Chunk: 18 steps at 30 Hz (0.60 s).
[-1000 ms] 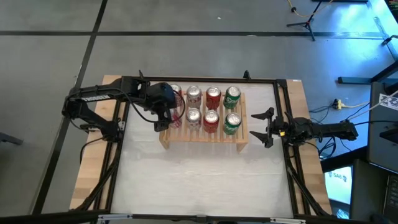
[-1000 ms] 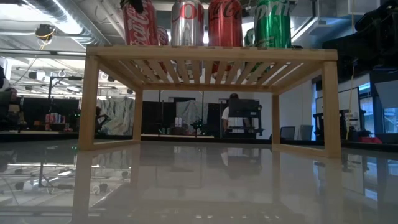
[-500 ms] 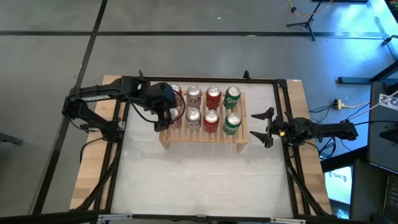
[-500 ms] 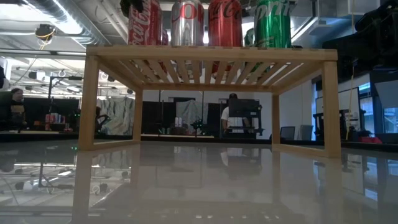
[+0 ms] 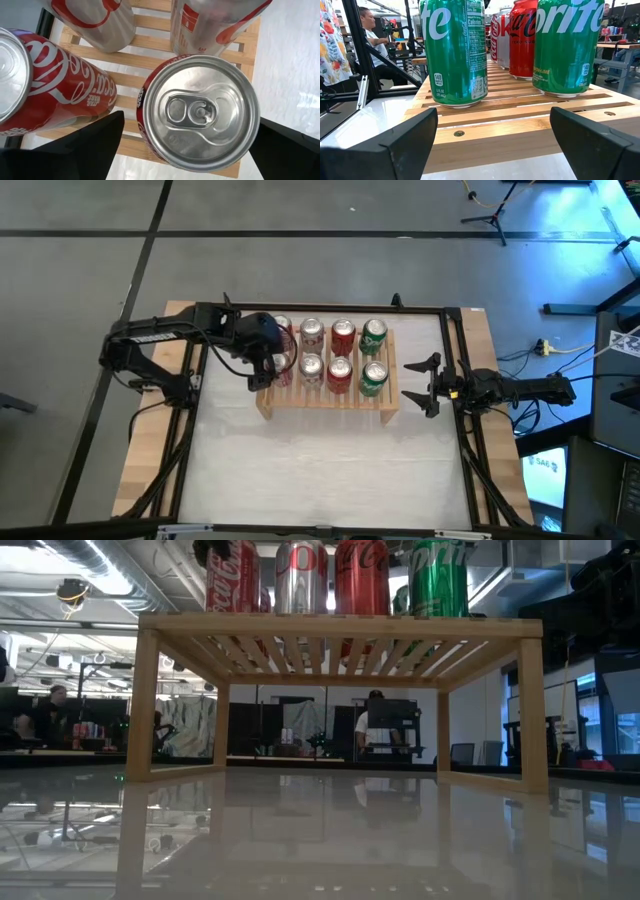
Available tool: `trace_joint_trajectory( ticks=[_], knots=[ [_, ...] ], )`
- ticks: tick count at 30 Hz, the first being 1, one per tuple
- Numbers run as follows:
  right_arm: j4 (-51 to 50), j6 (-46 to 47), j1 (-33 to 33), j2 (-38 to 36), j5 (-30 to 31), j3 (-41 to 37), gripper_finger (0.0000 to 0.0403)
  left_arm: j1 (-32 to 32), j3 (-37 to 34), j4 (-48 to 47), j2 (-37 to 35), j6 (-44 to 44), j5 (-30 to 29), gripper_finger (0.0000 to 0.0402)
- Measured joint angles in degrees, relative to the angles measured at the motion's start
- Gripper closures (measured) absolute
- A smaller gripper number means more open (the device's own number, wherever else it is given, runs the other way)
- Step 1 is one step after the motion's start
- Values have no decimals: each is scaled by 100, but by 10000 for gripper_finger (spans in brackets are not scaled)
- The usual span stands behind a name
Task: Place canned beverage on shelf
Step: Put the red white soda can on the shelf, then return to Home Position
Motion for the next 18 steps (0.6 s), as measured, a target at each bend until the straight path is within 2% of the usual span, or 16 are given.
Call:
trace_joint_trajectory(
  ticks=[18],
  knots=[
    [1, 1, 0, -1, 1, 0, 22, -156, 0, -91, -929, -35, 74, 17]
  ],
)
